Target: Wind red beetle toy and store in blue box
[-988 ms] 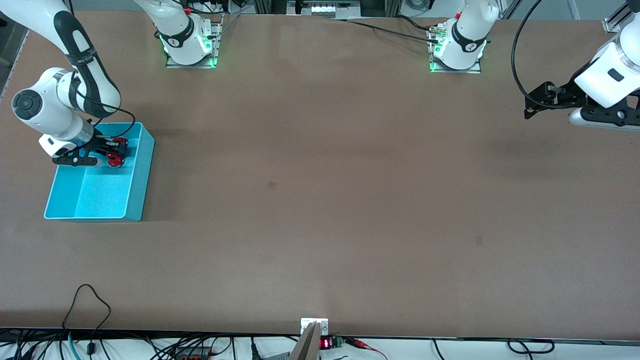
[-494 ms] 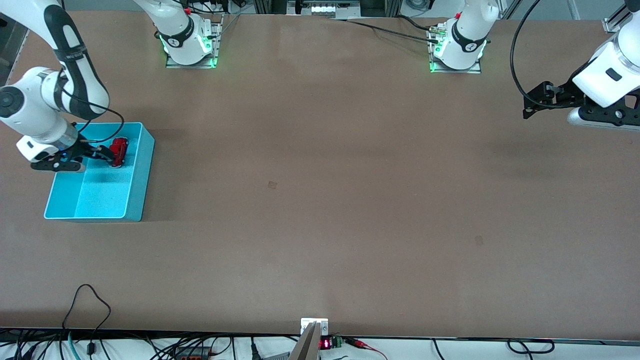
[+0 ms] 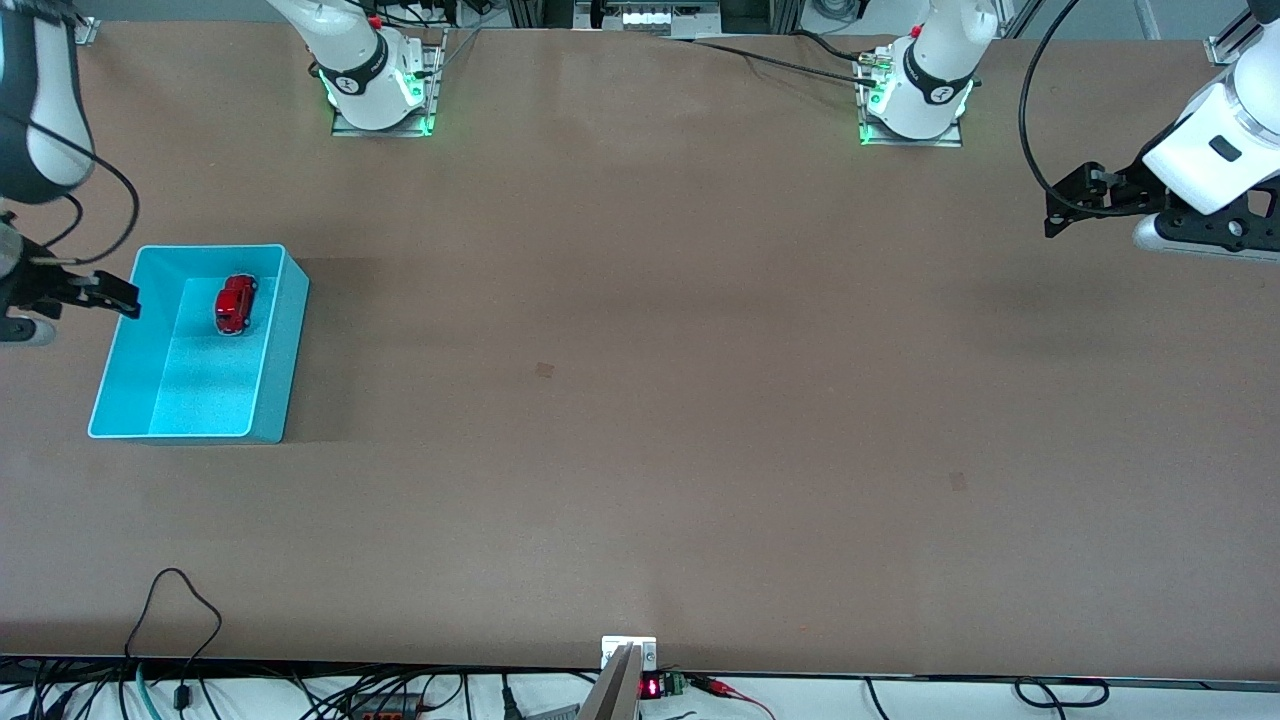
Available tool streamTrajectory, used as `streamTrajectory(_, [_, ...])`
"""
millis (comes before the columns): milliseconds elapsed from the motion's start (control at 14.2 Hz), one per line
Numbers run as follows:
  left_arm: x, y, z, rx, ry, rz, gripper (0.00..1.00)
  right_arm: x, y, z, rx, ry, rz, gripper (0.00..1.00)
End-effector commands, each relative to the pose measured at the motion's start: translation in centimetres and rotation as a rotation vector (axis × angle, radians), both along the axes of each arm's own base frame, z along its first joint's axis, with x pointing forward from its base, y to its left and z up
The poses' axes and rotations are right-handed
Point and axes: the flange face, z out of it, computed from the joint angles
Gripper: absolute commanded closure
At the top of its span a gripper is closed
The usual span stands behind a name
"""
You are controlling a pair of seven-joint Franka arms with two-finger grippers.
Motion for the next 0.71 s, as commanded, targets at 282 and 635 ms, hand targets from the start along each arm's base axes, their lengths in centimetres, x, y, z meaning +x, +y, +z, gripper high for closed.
streamTrajectory(282, [0.9,0.1,0.5,-0.027,0.003,-0.01,0.0,-0.7,5.2,10.5,0.054,0.001,0.041,0.0])
streamTrajectory(635, [0.8,0.8,0.5,-0.027,0.012,0.001,0.0,-1.0,8.7,12.4,0.075,0.027,-0.076,0.0])
